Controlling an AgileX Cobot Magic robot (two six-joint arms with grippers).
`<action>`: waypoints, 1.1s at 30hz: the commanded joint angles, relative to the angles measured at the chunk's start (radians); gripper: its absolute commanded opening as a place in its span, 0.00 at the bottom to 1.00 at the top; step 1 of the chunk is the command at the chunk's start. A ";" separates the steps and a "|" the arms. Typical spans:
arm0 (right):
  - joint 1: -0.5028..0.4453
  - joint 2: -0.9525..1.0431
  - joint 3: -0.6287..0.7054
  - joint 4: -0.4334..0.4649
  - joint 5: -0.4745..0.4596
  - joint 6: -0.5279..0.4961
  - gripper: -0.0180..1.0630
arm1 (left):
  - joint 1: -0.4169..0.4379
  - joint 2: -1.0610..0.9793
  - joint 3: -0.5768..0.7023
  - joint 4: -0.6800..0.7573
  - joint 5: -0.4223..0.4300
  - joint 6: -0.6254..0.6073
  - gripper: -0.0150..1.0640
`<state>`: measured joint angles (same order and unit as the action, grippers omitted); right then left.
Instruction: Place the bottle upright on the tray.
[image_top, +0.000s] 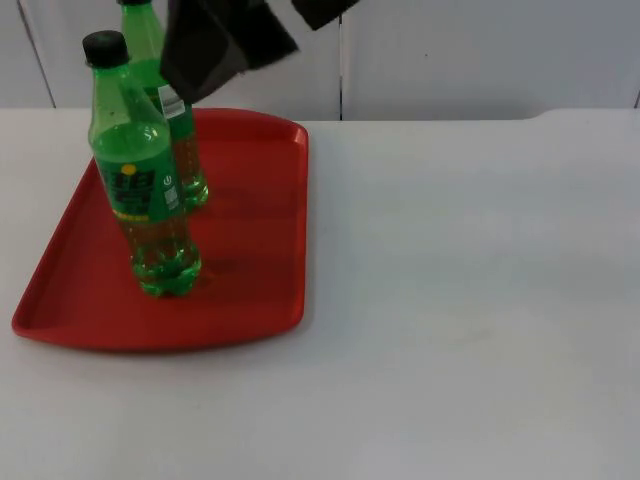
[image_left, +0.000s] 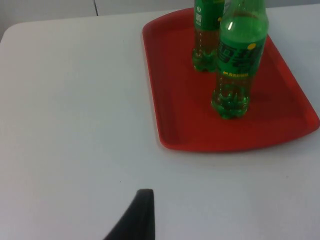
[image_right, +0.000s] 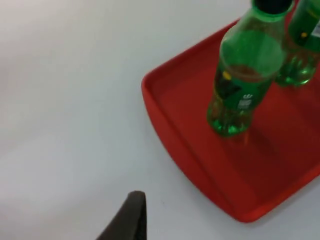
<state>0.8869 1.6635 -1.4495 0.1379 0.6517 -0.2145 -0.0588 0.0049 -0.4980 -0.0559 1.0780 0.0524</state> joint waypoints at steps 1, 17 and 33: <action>0.005 -0.061 0.087 0.007 -0.119 0.012 0.99 | 0.000 -0.005 0.003 -0.003 -0.002 -0.006 0.99; 0.005 -0.359 0.481 0.007 -0.273 0.053 0.99 | 0.000 -0.005 0.003 -0.003 -0.002 -0.006 0.99; 0.005 -0.717 0.729 -0.001 -0.273 0.069 0.99 | 0.000 -0.005 0.003 -0.003 -0.002 -0.006 0.99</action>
<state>0.8869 1.0060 -0.7532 0.1417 0.3942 -0.1377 -0.0588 0.0049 -0.4980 -0.0559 1.0780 0.0524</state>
